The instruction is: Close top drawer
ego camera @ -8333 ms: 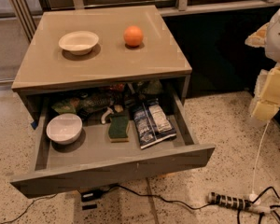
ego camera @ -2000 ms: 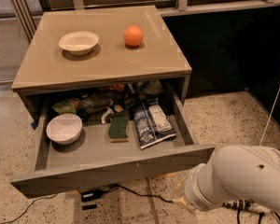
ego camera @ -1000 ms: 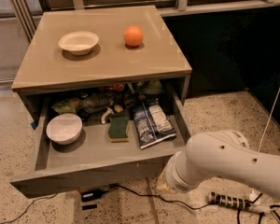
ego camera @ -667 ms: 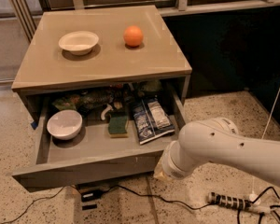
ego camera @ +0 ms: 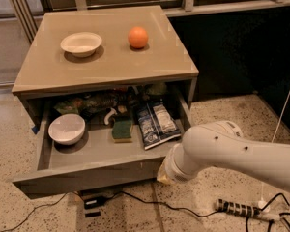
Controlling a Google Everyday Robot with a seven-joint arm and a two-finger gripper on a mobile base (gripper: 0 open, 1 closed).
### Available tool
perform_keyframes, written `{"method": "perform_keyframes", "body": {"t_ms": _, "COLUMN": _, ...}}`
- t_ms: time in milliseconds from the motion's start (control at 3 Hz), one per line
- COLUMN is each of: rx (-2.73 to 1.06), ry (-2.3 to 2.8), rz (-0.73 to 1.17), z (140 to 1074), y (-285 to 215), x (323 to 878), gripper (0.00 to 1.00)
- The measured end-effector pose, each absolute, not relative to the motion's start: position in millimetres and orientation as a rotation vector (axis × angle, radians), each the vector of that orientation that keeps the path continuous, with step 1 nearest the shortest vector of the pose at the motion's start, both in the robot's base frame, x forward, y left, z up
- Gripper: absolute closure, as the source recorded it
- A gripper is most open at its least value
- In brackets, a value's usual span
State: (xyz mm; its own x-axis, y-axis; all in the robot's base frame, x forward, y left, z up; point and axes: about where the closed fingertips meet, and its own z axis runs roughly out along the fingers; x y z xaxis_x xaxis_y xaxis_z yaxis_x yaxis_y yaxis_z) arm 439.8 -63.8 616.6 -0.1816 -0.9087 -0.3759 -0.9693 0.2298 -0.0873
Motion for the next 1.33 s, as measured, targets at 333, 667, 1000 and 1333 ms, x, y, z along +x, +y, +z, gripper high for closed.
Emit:
{"method": "perform_keyframes", "body": {"t_ms": 333, "rx": -1.741, "ry": 2.127, "rz": 0.212, "z": 614, "y": -56, "x": 460, "gripper": 1.00}}
{"method": "perform_keyframes", "body": {"t_ms": 667, "rx": -1.740, "ry": 2.113, "rz": 0.195, "z": 612, "y": -52, "x": 472, "gripper": 1.00}}
{"method": "perform_keyframes", "body": {"t_ms": 1000, "rx": -1.732, "ry": 2.098, "rz": 0.169, "z": 611, "y": -50, "x": 492, "gripper": 1.00}}
{"method": "perform_keyframes", "body": {"t_ms": 1333, "rx": -1.743, "ry": 2.082, "rz": 0.097, "z": 603, "y": -47, "x": 550, "gripper": 1.00}}
